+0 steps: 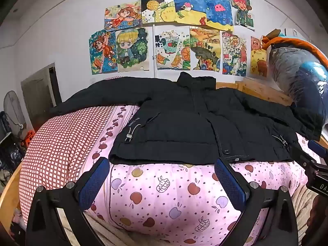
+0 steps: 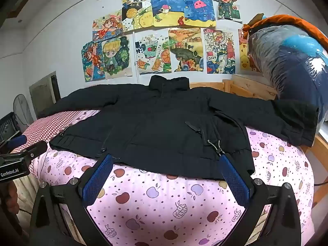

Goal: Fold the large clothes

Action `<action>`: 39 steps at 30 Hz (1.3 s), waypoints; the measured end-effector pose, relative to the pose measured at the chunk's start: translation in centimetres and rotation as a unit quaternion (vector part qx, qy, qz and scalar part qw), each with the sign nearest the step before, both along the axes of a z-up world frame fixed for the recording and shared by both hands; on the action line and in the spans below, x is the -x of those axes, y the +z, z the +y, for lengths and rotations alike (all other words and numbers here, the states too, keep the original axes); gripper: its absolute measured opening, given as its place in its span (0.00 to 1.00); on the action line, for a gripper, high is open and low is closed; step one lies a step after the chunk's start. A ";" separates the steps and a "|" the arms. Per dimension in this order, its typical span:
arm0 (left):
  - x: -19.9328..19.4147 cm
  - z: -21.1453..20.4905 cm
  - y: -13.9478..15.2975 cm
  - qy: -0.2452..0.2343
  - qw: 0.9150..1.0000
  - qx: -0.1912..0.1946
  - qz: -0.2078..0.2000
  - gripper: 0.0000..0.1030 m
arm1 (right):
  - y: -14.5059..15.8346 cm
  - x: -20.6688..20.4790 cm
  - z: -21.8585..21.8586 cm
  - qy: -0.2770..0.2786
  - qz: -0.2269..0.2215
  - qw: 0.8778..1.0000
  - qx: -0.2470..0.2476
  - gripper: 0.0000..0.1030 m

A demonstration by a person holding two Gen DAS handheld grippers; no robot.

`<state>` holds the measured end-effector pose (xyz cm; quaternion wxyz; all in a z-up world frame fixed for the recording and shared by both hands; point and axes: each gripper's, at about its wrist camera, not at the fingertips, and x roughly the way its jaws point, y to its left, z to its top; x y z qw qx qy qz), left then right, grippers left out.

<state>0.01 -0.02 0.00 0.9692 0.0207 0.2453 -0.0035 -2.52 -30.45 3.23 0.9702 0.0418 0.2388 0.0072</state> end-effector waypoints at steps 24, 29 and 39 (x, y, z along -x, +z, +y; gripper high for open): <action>-0.4 0.1 -0.2 0.014 1.000 -0.008 0.007 1.00 | 0.0 -0.1 -0.5 0.004 0.004 1.000 -0.003 0.99; -0.2 0.0 0.0 0.013 1.000 -0.011 0.007 1.00 | 0.1 0.0 -0.5 0.003 0.004 1.000 -0.004 0.99; -0.2 -0.1 0.1 0.016 1.000 -0.012 0.007 1.00 | 0.0 0.1 -0.3 0.004 0.006 1.000 -0.006 0.99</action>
